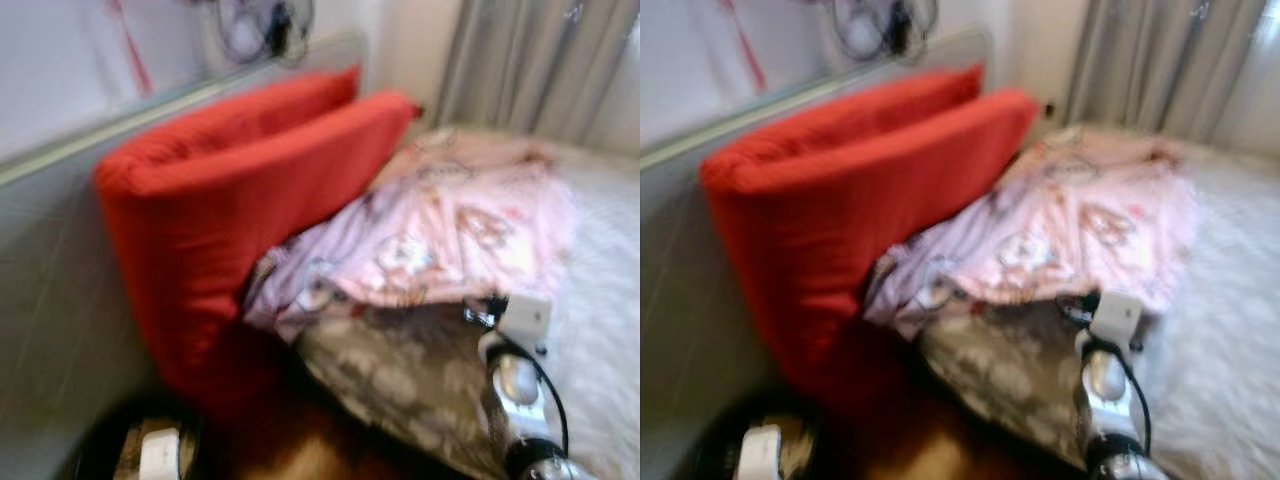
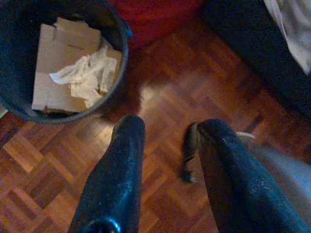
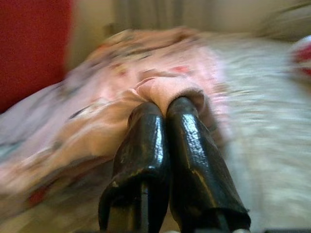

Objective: Clean up the room

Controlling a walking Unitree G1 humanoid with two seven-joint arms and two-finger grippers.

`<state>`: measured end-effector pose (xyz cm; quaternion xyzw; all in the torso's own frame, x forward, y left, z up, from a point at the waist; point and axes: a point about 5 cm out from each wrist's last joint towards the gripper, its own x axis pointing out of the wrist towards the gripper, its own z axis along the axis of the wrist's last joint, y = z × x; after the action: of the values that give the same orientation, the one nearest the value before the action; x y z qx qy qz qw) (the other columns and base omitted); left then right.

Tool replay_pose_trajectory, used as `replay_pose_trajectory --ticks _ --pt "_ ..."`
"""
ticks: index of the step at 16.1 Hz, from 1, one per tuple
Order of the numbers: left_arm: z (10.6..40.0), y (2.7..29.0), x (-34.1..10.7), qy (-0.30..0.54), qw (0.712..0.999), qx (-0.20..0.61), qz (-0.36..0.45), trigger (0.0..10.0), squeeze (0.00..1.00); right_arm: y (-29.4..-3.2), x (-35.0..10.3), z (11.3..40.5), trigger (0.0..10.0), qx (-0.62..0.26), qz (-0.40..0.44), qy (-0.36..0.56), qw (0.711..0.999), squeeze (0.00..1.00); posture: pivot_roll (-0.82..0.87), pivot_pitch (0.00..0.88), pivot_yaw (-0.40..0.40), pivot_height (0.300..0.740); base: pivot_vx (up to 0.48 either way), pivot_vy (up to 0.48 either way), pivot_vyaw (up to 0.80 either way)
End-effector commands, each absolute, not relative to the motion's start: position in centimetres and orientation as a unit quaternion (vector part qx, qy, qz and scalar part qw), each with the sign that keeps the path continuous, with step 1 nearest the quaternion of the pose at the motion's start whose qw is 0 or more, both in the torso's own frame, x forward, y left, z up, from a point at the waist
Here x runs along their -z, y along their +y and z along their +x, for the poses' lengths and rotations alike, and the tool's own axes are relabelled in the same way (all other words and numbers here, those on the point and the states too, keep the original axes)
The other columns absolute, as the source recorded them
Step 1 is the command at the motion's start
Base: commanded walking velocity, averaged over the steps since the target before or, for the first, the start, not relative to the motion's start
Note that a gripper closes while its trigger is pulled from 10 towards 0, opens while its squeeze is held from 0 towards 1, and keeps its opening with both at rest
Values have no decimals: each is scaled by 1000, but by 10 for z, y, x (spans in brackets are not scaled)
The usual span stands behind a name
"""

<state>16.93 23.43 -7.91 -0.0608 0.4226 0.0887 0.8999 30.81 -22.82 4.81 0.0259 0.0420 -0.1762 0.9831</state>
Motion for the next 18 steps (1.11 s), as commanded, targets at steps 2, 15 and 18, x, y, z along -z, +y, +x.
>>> replay_pose_trajectory --ticks 2,15,18 --pt "177 237 74 414 906 -82 -47 10000 0 -237 -60 311 10000 210 29 12 977 0 65 6 -1 740 0 0 0" --pt "176 234 76 416 905 -78 -49 10000 0 -195 -36 291 10000 103 28 40 994 0 57 13 -12 740 0 0 0" --pt "175 234 76 417 904 -78 -49 10000 0 -203 -43 287 10000 127 23 21 991 0 57 13 -14 740 0 0 0"
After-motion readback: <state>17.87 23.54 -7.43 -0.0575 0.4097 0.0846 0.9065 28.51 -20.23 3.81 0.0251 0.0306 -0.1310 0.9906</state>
